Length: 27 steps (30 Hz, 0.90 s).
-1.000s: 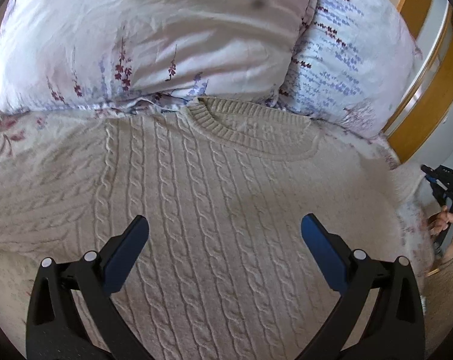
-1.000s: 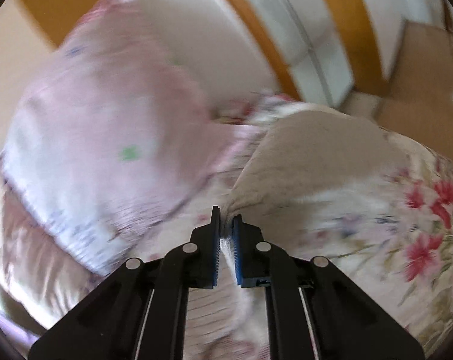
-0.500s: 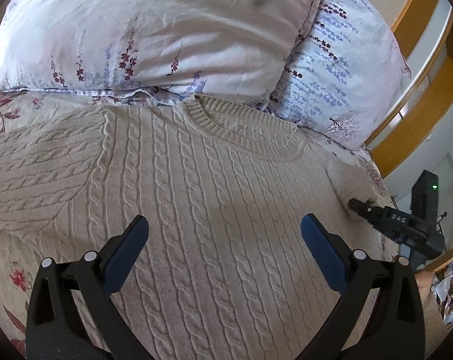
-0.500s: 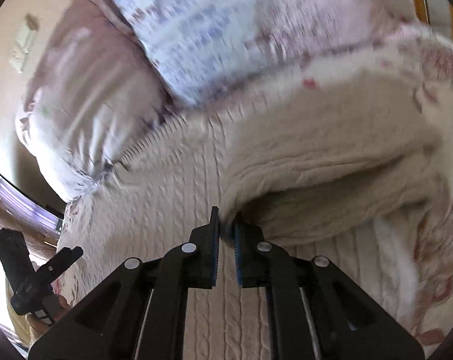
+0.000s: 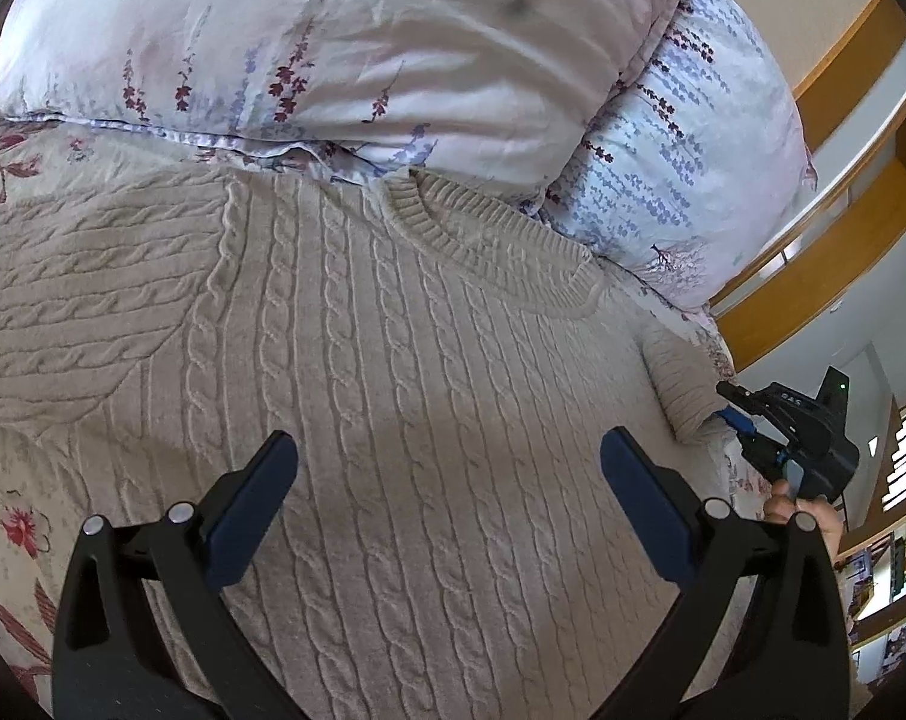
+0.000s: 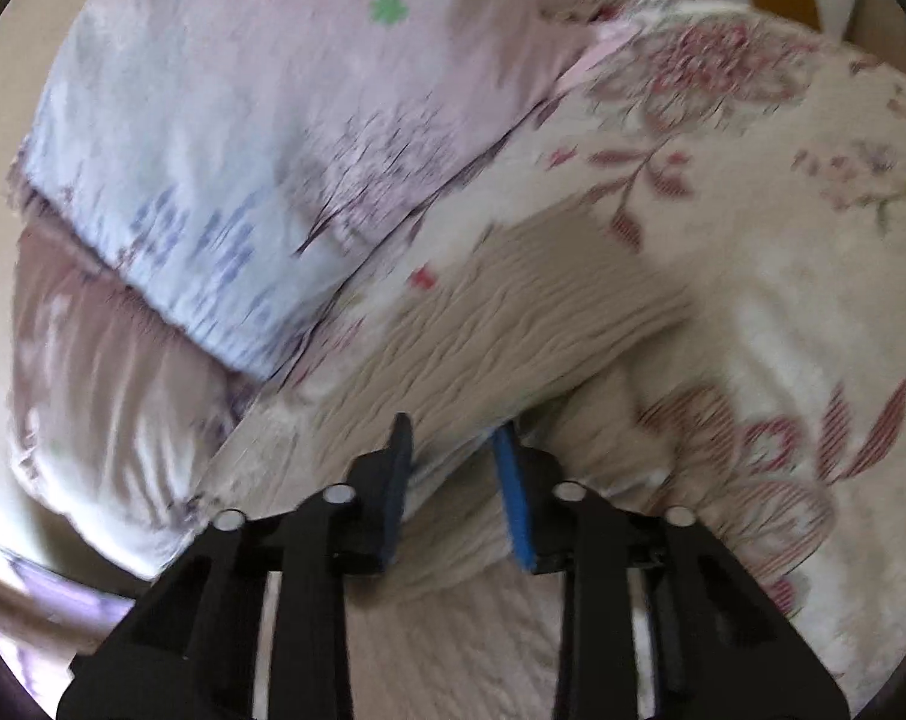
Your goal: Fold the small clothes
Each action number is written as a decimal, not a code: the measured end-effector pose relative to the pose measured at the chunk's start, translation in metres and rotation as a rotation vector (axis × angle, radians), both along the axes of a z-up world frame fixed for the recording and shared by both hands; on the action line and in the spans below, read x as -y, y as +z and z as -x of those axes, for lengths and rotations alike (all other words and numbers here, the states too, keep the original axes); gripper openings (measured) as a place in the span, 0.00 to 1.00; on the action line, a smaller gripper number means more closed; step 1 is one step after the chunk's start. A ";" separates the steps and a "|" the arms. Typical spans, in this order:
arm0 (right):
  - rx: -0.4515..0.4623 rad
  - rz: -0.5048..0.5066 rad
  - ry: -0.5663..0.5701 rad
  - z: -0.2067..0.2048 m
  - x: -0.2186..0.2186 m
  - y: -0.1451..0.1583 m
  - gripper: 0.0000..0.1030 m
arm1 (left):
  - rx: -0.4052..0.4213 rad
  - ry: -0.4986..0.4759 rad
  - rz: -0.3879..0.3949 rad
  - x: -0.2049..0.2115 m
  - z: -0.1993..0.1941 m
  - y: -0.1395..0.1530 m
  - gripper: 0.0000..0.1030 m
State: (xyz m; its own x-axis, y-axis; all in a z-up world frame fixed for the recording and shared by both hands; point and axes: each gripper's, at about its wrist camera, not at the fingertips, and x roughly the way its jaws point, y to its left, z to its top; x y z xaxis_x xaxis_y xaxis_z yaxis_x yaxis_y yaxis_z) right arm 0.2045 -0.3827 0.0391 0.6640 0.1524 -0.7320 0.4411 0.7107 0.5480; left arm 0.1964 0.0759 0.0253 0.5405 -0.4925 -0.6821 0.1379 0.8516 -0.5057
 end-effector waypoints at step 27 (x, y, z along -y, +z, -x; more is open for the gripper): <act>-0.015 -0.193 0.268 0.021 -0.073 -0.007 0.43 | -0.211 0.104 0.362 -0.013 -0.030 -0.033 0.54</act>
State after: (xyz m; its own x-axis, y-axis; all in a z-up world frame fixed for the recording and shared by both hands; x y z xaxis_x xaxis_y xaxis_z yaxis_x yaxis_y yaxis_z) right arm 0.1836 -0.3094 0.0321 0.5706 0.4573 -0.6821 0.2615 0.6862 0.6788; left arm 0.2260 0.0885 -0.0074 0.4672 -0.6708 -0.5759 -0.0776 0.6177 -0.7826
